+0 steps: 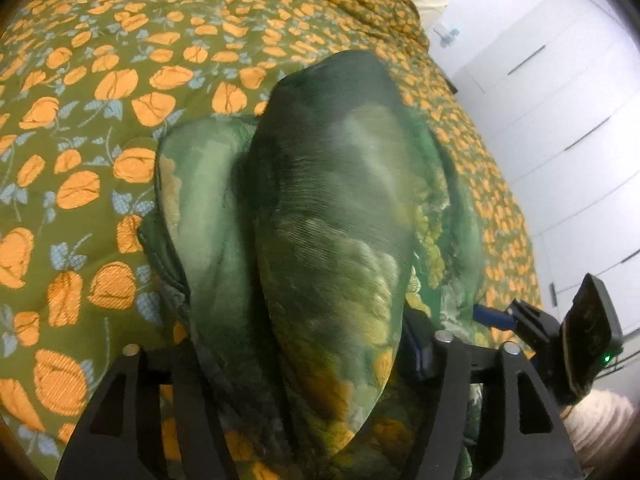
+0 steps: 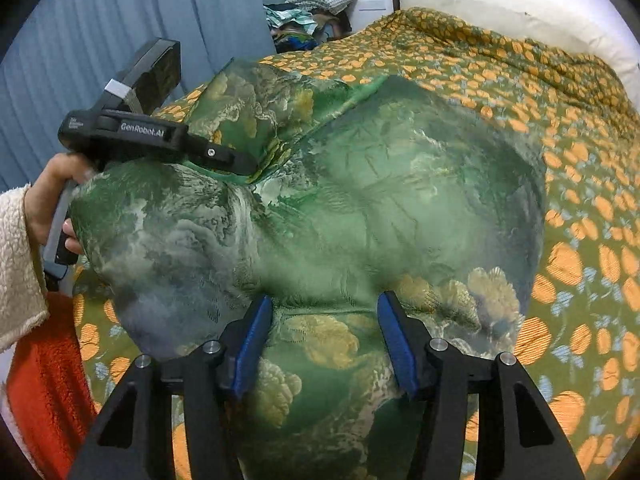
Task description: Fold large clothes
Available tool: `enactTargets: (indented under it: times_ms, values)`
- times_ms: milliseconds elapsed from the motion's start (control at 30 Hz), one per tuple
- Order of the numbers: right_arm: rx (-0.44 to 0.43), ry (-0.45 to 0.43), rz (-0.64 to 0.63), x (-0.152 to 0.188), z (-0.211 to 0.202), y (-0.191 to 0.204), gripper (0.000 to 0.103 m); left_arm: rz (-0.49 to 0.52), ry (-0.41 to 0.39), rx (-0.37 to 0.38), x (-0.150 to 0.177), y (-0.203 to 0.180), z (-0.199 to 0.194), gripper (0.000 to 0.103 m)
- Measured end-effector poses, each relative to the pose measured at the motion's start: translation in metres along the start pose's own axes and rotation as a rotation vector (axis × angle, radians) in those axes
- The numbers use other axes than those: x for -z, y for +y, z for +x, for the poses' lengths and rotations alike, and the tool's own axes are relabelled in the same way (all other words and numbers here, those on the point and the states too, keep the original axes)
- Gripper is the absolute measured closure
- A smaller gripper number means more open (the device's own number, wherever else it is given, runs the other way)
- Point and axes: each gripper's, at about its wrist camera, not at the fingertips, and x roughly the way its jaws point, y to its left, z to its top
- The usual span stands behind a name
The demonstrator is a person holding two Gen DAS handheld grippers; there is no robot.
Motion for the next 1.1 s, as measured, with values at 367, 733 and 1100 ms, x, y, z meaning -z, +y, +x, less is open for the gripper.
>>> enactTargets:
  times_ms: [367,733,1100]
  values:
    - [-0.123,-0.156,-0.107,-0.043,-0.038,0.091,0.047,0.04,-0.045,-0.154,-0.004,0.001,-0.034,0.031]
    - [-0.13,-0.018,-0.261,-0.009,0.046,0.139,0.046,-0.019,0.055,-0.216,-0.01,0.027,-0.003,0.036]
    - [-0.077,0.023,-0.273,-0.016,0.06,0.145,0.046,-0.023,0.069,-0.241,-0.012,0.025,0.007,0.036]
